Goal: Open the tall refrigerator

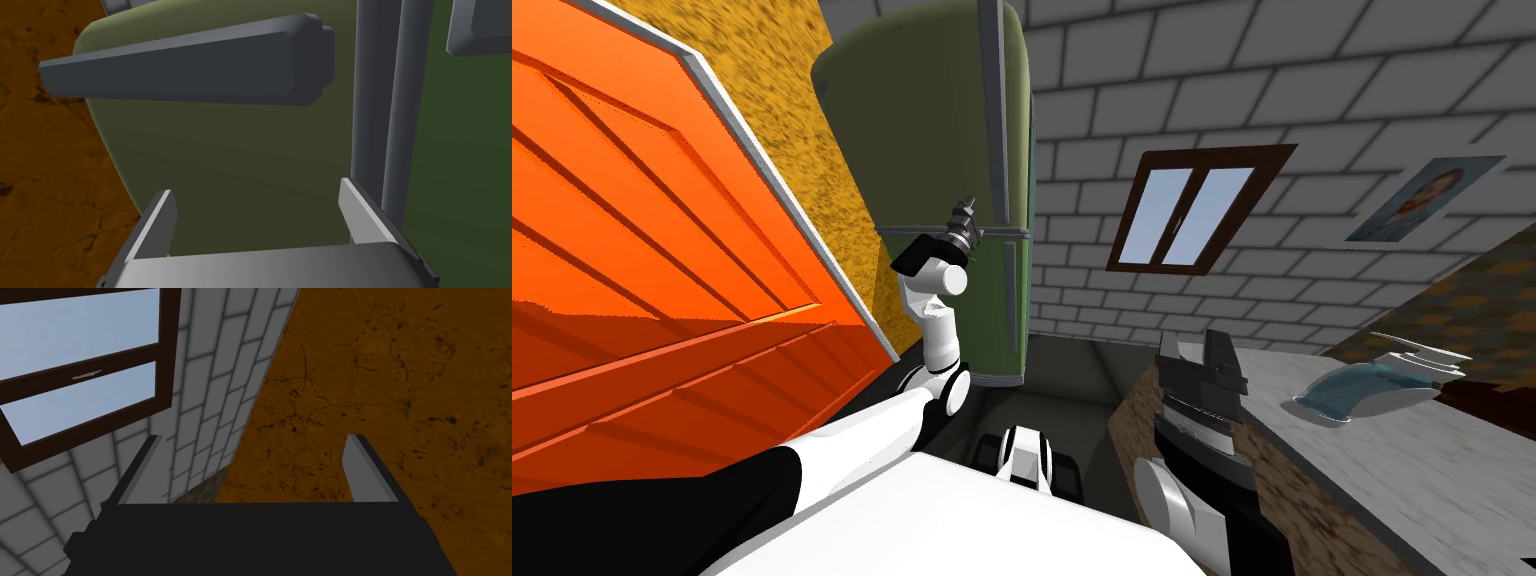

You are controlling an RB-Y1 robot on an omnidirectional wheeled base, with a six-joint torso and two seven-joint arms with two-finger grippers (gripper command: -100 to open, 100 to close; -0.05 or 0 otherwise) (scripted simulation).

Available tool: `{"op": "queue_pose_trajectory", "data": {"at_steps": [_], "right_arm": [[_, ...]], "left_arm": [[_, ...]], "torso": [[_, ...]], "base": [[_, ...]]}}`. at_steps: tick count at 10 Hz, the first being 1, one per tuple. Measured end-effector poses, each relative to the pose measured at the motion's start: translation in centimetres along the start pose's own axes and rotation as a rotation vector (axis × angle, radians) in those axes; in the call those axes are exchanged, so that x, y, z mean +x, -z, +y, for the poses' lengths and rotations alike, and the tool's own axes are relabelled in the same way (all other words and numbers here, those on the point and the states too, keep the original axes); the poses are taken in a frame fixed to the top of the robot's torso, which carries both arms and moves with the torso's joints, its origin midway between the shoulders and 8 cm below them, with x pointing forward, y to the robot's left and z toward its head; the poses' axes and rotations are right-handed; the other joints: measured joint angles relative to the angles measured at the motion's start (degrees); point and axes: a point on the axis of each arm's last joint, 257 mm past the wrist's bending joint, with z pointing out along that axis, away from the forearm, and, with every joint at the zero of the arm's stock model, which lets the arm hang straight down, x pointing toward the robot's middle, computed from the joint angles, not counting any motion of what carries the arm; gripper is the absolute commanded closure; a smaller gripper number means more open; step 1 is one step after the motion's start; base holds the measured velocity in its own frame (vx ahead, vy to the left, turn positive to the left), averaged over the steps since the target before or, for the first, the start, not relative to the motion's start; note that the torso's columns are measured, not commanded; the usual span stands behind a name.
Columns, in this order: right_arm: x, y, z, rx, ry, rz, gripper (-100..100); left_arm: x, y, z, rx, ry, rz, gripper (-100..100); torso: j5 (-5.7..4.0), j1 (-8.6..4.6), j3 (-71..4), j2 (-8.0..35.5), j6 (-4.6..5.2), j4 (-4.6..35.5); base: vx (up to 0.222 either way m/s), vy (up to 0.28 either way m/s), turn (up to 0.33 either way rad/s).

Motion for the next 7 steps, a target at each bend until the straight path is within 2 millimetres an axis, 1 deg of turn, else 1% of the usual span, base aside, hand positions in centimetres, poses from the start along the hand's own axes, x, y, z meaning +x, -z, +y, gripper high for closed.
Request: {"op": "queue_pose_trajectory", "data": {"at_steps": [3, 4, 5, 7], "right_arm": [[0.0, 0.0, 0.0, 0.0, 0.0, 0.0, 0], [0.0, 0.0, 0.0, 0.0, 0.0, 0.0, 0], [0.0, 0.0, 0.0, 0.0, 0.0, 0.0, 0], [0.0, 0.0, 0.0, 0.0, 0.0, 0.0, 0]], "left_arm": [[-2.0, -0.1, 1.1, -0.01, -0.031, -0.046, -100], [-2.5, -0.2, 1.7, -0.017, -0.039, -0.06, -100], [-2.6, -0.2, 1.6, -0.014, -0.04, -0.064, -100], [-2.7, -0.3, 0.8, -0.012, -0.042, -0.064, -100]], "torso": [[0.02, 0.04, -0.1, -0.1, 0.0, 0.0], [0.01, 0.05, 0.0, -0.1, 0.0, 0.0], [0.03, 0.26, 0.0, 0.1, 0.08, 0.0], [0.08, 0.24, -0.1, -0.1, -0.01, 0.0]], "base": [[0.153, -0.178, 0.035], [0.061, -0.079, 0.029], [0.048, -0.014, -0.008], [0.074, 0.006, -0.005]]}}
